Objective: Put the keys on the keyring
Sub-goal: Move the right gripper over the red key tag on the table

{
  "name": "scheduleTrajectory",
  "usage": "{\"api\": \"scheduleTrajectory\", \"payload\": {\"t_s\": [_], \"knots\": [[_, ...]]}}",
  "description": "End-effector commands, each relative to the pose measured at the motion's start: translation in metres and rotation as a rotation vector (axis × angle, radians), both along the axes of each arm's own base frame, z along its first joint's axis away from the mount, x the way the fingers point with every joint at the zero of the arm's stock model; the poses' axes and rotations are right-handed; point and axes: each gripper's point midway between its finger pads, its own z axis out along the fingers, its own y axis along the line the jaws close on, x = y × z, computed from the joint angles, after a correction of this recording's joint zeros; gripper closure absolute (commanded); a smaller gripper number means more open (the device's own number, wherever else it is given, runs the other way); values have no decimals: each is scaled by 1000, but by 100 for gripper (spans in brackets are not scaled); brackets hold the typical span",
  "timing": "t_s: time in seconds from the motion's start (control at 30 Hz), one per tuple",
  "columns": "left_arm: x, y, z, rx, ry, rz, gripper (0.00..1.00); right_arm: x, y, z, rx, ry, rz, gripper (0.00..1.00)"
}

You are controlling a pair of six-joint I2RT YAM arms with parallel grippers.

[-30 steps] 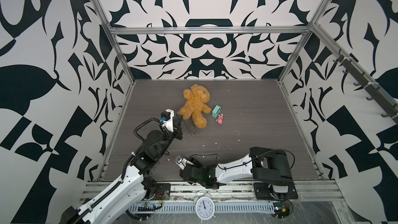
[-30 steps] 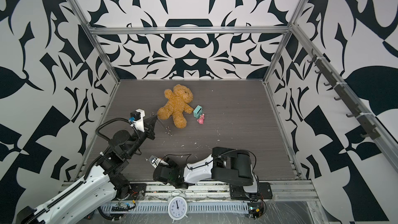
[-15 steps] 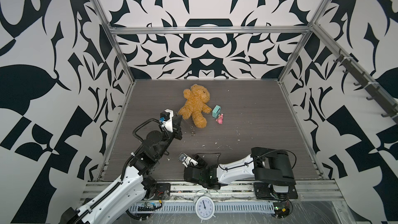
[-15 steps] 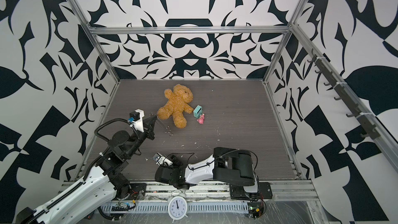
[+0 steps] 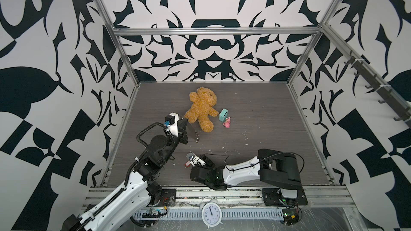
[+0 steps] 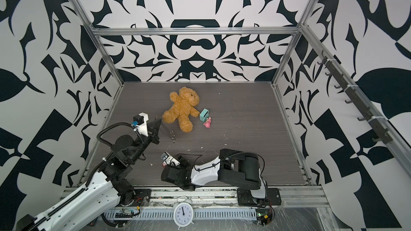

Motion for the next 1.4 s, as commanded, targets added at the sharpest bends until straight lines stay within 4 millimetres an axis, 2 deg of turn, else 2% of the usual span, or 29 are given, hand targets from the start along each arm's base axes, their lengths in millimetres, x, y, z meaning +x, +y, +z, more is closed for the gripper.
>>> {"api": "scheduleTrajectory", "payload": {"t_s": [0.0, 0.13, 0.23, 0.4, 0.53, 0.7, 0.9, 1.37], "knots": [[0, 3, 14, -43, -42, 14, 100, -4, -11, -18, -65, 43, 10, 46], [0, 3, 13, -40, -39, 15, 100, -9, -9, -11, -36, 59, 32, 47], [0, 3, 13, -40, -39, 15, 100, -14, -6, 2, 21, 77, 57, 47], [0, 3, 13, -40, -40, 15, 100, -31, 3, 27, 141, 110, 127, 48], [0, 3, 14, -41, -41, 14, 100, -44, 9, 37, 220, 143, 182, 51], [-1, 4, 15, -44, -44, 17, 100, -54, 18, 29, 284, 198, 217, 59], [-1, 4, 15, -44, -44, 16, 100, -62, 28, 15, 307, 244, 254, 63], [-1, 4, 15, -47, -45, 15, 100, -56, 31, 14, 360, 215, 223, 74]]}}
